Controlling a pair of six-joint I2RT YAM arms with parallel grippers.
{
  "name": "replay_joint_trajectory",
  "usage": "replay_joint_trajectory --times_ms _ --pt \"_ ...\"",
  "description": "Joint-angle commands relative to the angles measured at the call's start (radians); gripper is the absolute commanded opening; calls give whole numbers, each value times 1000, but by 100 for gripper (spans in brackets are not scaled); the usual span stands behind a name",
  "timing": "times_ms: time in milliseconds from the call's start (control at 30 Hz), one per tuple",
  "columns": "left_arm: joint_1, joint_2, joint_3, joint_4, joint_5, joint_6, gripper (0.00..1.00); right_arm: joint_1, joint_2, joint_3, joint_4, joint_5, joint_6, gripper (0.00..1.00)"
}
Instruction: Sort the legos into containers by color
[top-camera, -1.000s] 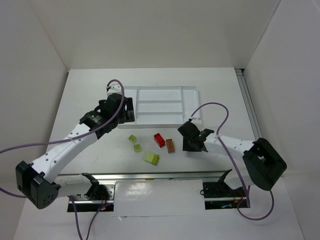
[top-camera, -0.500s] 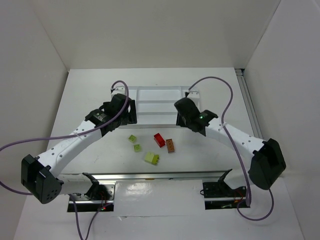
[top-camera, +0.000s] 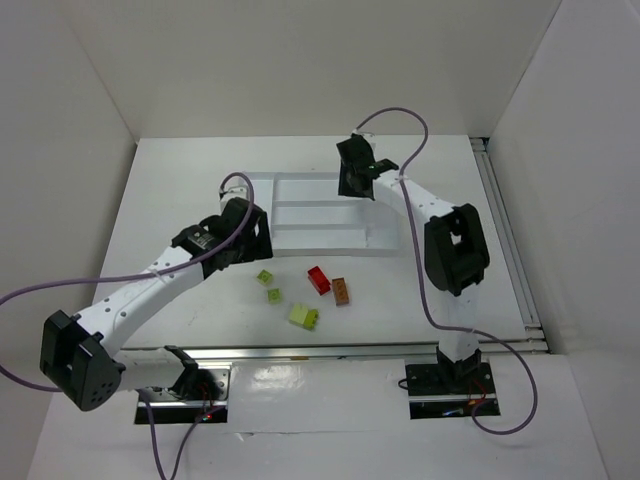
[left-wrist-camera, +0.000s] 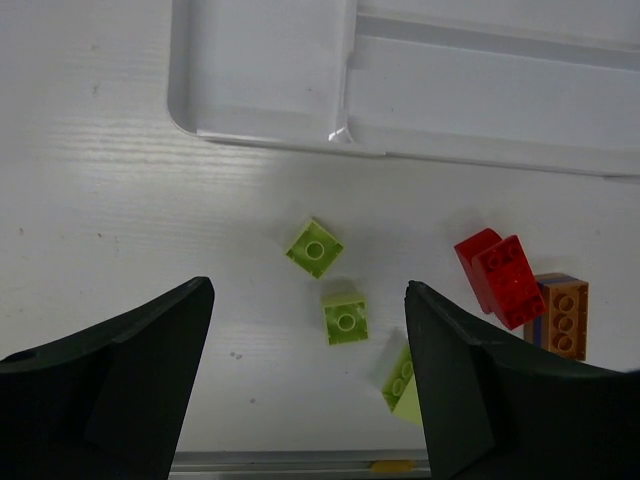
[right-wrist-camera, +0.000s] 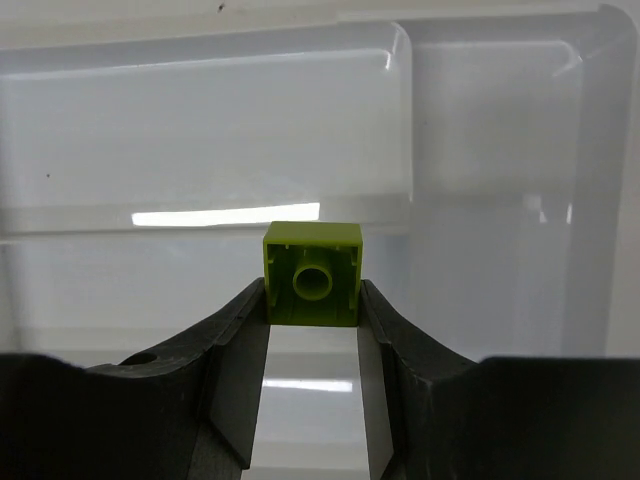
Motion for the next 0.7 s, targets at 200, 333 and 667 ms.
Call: replay_joint_trajectory --times_ms 200,333,667 --pt "0 17 -91 21 88 -133 87 -20 245 296 -39 -32 -54 43" --pt "0 55 -103 33 100 -173 91 -20 279 364 -48 -23 -63 86" --pt "0 143 -103 62 100 -195 80 18 -164 10 42 -27 -43 88"
